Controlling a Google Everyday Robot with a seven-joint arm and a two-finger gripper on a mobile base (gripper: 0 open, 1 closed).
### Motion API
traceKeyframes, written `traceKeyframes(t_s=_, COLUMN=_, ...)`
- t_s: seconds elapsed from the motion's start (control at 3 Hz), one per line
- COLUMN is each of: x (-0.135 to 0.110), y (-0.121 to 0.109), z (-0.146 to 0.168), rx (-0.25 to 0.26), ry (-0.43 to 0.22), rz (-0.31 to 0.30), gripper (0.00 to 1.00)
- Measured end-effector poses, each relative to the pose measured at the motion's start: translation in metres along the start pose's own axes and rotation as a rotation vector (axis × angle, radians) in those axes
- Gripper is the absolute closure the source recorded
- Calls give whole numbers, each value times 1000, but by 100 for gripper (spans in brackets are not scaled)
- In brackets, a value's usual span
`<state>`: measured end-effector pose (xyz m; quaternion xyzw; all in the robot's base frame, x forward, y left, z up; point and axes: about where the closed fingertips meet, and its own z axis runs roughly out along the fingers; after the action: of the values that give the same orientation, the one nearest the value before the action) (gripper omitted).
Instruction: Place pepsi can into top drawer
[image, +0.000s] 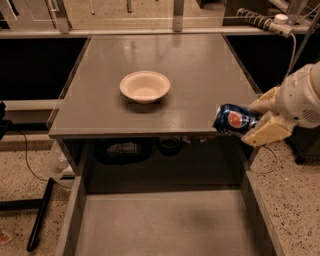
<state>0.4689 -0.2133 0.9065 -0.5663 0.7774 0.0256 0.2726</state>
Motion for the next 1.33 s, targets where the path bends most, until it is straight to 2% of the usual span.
traceKeyframes(t_s=0.33, x=20, y=49, z=5, rx=-19, ry=13, rz=21, gripper=100)
traceKeyframes(t_s=0.67, x=45, y=91, z=37, rx=-40, ry=13, rz=54, gripper=100)
traceKeyframes(t_s=1.0, x=45, y=91, z=37, rx=-40, ry=12, rz=54, gripper=100)
traceKeyframes(t_s=1.33, x=44, y=118, z=86, rx=-113, ry=-22, rz=85, gripper=100)
